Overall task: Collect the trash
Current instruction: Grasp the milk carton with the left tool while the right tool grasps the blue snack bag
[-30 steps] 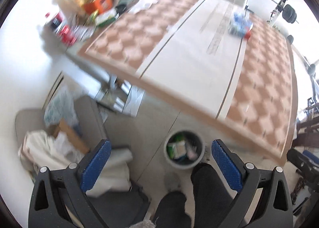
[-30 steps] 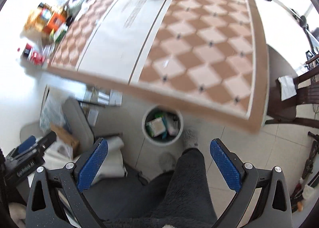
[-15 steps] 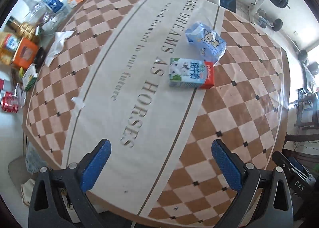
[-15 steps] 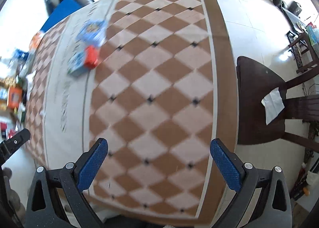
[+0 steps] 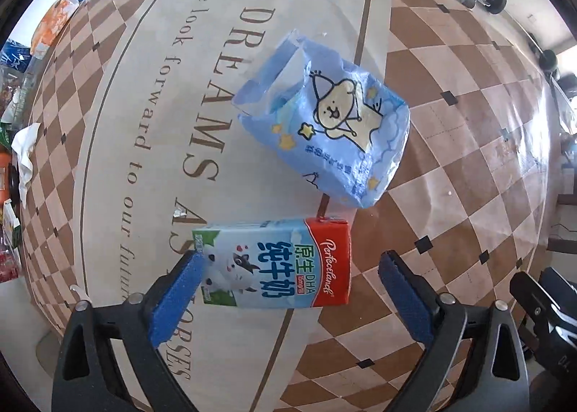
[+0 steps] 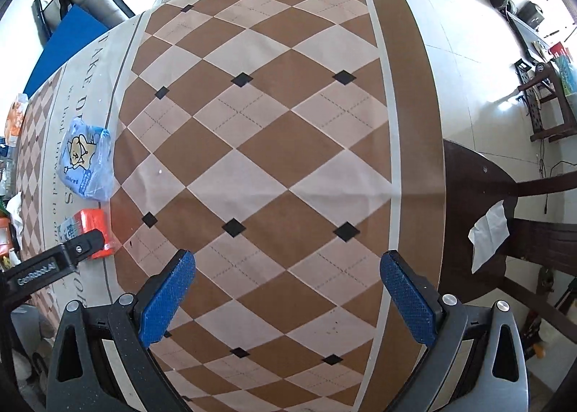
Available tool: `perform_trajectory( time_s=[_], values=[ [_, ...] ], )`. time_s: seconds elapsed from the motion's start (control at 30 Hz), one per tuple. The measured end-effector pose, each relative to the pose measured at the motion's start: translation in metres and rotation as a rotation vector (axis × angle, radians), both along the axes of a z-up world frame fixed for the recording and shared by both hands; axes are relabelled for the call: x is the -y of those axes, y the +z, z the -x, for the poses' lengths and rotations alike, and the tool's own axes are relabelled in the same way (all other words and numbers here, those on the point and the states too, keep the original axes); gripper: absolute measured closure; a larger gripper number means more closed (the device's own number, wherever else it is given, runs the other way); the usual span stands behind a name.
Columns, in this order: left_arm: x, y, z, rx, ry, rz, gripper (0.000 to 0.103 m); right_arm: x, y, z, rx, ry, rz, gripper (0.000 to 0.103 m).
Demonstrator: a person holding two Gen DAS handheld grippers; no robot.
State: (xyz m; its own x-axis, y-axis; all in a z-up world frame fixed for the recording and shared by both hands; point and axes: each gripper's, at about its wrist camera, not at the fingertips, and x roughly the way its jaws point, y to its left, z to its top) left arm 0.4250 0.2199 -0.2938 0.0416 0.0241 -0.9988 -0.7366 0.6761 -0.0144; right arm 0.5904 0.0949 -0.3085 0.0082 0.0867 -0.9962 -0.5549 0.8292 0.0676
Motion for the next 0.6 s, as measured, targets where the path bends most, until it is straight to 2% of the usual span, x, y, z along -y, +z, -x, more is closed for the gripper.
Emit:
perform_trajectory(
  time_s=[0.03,0.13,0.2,0.3,0.37,0.47,0.6],
  values=[
    [-0.004,0.003,0.004,-0.001,-0.001,-0.014,0.022,-0.008,-0.001,-0.002,-0.011,0.014,-0.004,0.000],
    [-0.017,0.007,0.021,0.018,0.020,0.006,0.027,-0.036,-0.002,-0.003,-0.040,0.075,-0.021,0.000],
    [-0.025,0.005,0.033,0.011,0.025,0.004,0.025,-0.060,-0.002,-0.001,-0.051,0.127,-0.036,0.000],
    [-0.029,0.001,0.041,0.006,0.000,0.009,0.017,-0.106,0.000,0.006,-0.050,0.245,-0.063,0.000],
    [-0.033,-0.003,0.049,0.007,-0.003,-0.001,0.015,-0.141,0.001,0.017,-0.048,0.354,-0.084,0.000],
    [-0.046,-0.007,0.071,0.026,0.053,0.021,0.014,-0.185,0.003,0.037,-0.010,0.496,-0.072,0.000],
    [-0.064,-0.010,0.101,0.029,0.115,0.024,0.014,-0.226,-0.008,0.057,-0.005,0.645,-0.045,0.000]
  ],
)
